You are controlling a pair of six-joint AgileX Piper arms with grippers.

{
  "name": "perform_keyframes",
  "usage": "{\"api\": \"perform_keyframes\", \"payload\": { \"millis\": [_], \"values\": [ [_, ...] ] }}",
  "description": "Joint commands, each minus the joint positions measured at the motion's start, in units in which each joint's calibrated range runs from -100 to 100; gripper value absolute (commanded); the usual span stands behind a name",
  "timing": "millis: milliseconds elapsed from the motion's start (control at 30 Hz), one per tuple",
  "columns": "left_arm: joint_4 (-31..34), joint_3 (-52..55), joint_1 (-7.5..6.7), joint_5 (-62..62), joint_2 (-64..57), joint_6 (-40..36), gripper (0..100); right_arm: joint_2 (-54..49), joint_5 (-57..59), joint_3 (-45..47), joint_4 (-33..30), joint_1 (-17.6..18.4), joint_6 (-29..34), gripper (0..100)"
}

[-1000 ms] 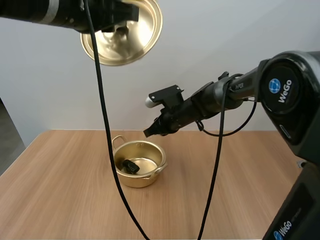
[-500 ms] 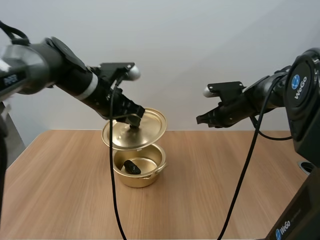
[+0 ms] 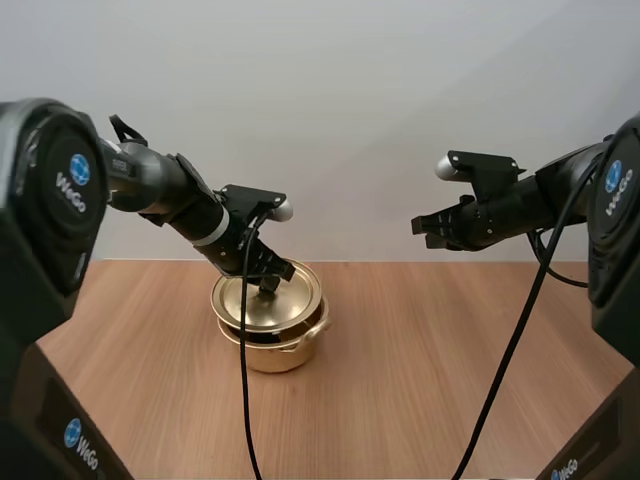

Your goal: Open the pot, put the car inside, and close it

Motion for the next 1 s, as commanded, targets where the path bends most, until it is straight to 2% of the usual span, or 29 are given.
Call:
{"api": "perform_keyframes", "payload": {
  "millis": [0, 233, 400, 700, 733, 833, 867, 900, 933, 967],
  "values": [
    [-0.3, 0.1, -0.01, 3.5, 1.3, 0.8, 0, -0.5, 0.0, 0.0, 0.2, 0.0, -0.4, 0],
    [-2.2, 0.1, -0.01, 10.0, -0.8, 1.3, 0, -0.8, 0.0, 0.0, 0.7, 0.0, -1.2, 0],
    [-0.7, 0.1, -0.01, 11.8, -2.5, 0.6, 0, -0.8, 0.0, 0.0, 0.7, 0.0, -1.2, 0],
    [0.7, 4.0, -0.01, 8.5, -2.5, 2.3, 1, -0.8, 0.0, 0.0, 0.7, 0.0, -1.2, 0],
    [0.7, 4.5, -0.01, 8.9, -2.5, 3.1, 5, -0.8, 0.0, 0.0, 0.7, 0.0, -1.2, 0],
    [0.7, 4.8, -0.01, 9.8, -2.5, 3.5, 27, -0.8, 0.0, 0.0, 0.8, 0.0, -1.2, 0],
    [0.4, 4.8, -0.01, 10.0, -2.7, 3.5, 40, -0.8, 0.0, 0.0, 0.8, 0.0, -1.2, 0],
    [-0.2, 4.6, -0.01, 9.4, -3.2, 3.5, 65, -0.8, 0.0, 0.0, 0.8, 0.0, -1.6, 0],
    [-0.9, 4.5, -0.01, 8.4, -3.7, 3.5, 85, -0.8, 0.0, 0.0, 0.8, 0.0, -2.0, 0],
    [-1.5, 4.2, -0.01, 7.3, -4.6, 3.5, 100, -0.8, 0.0, 0.0, 1.0, 0.0, -2.6, 0]
  ]
}}
